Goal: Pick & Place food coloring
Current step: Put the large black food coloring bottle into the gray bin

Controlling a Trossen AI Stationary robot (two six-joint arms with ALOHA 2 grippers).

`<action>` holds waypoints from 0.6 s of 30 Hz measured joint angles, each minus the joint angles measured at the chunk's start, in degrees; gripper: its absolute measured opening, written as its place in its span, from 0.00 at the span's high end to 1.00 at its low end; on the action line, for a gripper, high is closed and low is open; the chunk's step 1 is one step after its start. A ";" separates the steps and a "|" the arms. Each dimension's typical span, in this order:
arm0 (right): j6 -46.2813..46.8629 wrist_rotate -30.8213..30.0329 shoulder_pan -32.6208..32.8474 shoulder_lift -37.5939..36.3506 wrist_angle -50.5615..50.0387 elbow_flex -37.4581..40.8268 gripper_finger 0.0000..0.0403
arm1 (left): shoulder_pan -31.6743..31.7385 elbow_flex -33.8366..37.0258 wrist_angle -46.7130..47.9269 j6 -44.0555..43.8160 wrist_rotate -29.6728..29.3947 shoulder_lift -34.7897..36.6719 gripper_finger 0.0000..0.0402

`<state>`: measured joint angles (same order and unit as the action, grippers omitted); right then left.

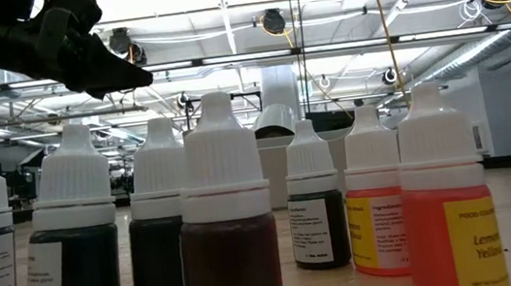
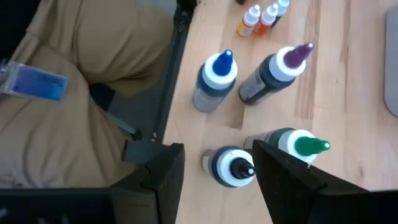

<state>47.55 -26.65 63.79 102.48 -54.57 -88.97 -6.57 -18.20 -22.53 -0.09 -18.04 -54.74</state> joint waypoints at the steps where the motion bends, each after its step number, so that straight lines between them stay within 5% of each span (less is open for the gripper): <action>1: 0.15 0.00 -0.02 0.00 -0.02 0.49 0.55 | 0.00 0.00 -0.02 0.02 0.00 0.00 0.88; 18: 2.71 4.51 -2.74 -0.02 6.50 9.96 0.55 | 0.00 0.00 0.00 -0.09 -0.02 0.00 0.88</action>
<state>50.26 -22.14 61.05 102.45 -48.07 -79.01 -6.57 -18.20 -22.52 -0.19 -18.06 -54.74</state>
